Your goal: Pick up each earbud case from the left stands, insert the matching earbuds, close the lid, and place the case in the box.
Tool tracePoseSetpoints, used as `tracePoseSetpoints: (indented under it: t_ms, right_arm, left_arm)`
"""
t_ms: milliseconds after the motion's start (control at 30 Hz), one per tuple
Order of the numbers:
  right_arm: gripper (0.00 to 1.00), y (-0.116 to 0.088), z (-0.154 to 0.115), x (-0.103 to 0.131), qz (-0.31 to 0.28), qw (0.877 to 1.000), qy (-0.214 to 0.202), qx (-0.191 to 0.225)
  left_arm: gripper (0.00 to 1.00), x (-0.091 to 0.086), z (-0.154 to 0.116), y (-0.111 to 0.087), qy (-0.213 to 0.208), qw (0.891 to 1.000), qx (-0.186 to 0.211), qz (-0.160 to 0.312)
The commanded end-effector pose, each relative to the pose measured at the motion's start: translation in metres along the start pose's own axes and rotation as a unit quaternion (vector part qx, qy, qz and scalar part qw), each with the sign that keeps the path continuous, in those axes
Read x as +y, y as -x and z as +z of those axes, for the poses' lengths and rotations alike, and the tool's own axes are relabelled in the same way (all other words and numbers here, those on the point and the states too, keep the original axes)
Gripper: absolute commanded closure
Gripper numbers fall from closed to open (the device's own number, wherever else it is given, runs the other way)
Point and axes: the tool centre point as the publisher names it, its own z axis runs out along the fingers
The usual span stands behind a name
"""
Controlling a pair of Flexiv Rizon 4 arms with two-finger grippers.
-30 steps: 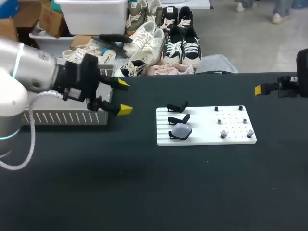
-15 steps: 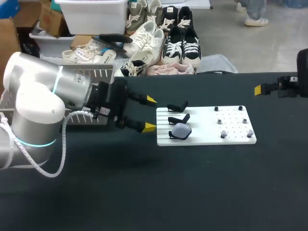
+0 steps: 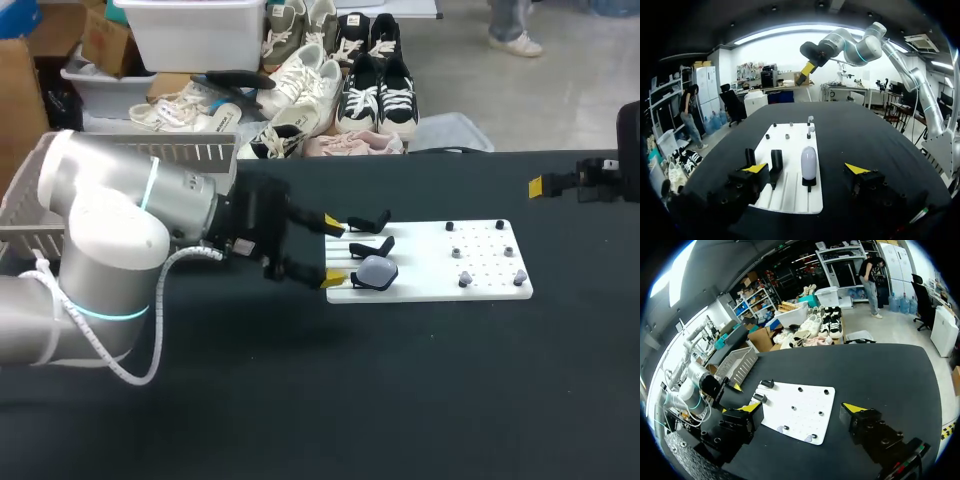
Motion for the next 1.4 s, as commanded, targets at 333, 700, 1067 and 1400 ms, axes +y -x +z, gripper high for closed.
tracePoseSetpoints:
  t_ms: [333,700,1067,1400]
  right_arm:
    - [0.00,0.000,0.000,-0.002,-0.001,1.000,0.003,0.001]
    - [0.00,0.000,0.000,-0.002,-0.001,1.000,0.003,0.001]
    - [0.00,0.000,0.000,-0.002,-0.001,1.000,0.003,0.001]
    - [0.00,0.000,0.000,-0.002,-0.001,1.000,0.003,0.001]
  left_arm:
    - [0.38,-0.006,0.024,-0.012,-0.006,1.000,-0.003,-0.018]
    - [0.43,-0.005,0.033,-0.012,-0.014,1.000,-0.002,-0.020]
    - [0.46,-0.002,0.043,-0.011,-0.018,1.000,0.000,-0.020]
    - [0.46,-0.001,0.044,-0.012,-0.018,1.000,0.000,-0.020]
